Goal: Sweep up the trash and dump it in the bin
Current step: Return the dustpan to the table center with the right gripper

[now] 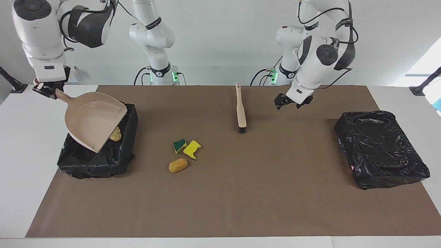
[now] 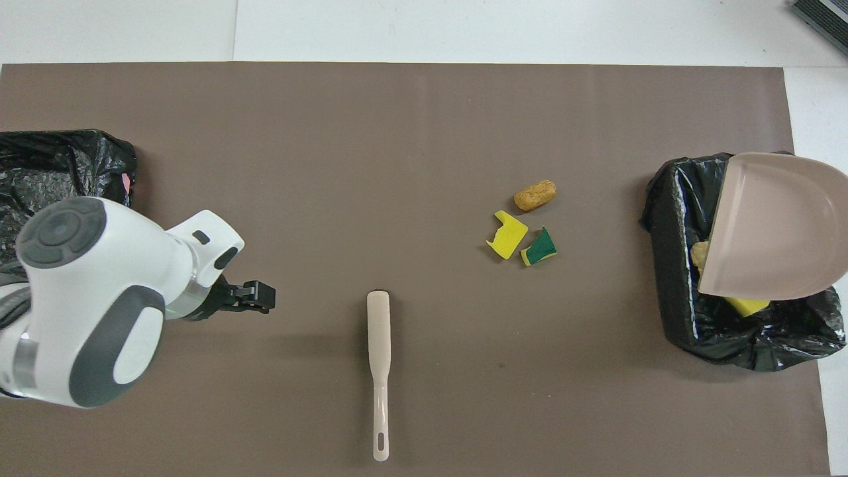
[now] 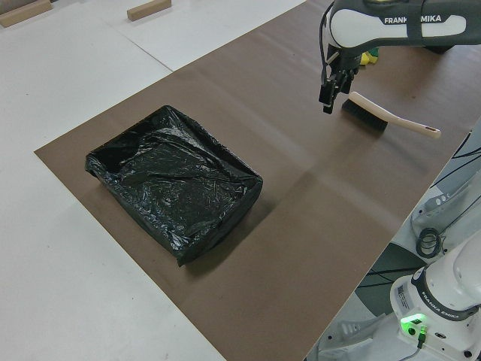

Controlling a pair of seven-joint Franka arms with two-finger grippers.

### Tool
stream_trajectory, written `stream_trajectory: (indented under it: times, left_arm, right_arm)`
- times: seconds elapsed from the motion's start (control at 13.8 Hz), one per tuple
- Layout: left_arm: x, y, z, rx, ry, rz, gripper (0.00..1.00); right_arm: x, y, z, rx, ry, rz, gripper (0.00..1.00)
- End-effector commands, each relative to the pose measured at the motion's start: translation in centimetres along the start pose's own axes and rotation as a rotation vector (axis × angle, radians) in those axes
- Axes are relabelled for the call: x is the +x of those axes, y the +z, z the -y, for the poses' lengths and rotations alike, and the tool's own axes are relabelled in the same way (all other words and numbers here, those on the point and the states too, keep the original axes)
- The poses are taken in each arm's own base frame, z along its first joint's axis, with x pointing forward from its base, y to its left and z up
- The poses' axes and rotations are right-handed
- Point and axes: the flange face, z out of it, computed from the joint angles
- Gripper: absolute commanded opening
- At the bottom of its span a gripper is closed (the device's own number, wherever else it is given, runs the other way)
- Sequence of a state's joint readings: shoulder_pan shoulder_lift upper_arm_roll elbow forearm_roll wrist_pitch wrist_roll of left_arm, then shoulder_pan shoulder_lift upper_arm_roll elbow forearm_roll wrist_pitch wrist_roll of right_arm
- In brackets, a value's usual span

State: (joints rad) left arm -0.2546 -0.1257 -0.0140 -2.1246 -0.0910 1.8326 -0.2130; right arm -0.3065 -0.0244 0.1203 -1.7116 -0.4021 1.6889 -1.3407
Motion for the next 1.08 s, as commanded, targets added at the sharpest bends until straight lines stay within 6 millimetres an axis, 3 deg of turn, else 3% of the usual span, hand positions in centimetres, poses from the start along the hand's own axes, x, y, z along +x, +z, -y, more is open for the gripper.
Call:
stream_trajectory:
  times: [0.0,0.29,0.58,0.79,1.01]
  left_arm:
    - [-0.7,-4.5,3.5,0.039,0.095,0.01,1.0]
    - [-0.7,-10.7,7.6,0.034,0.111,-0.018,1.0]
    - [-2.3,-17.6,7.9,0.044,0.116,-0.05,1.0]
    - [-2.7,-18.3,8.6,0.051,0.157,-0.047,1.0]
    - [-2.7,-18.2,8.9,0.049,0.152,-0.042,1.0]
  right_arm:
    - [4.5,-1.6,2.3,0.011,0.137,-0.061,0.0]
    - [11.5,-3.7,3.8,0.039,0.398,-0.159,0.0]
    - [20.1,-5.4,5.6,0.166,0.765,-0.302,0.0]
    - [26.7,-5.3,6.7,0.273,0.978,-0.369,0.0]
    - [35.1,-5.9,8.7,0.322,1.149,-0.378,0.0]
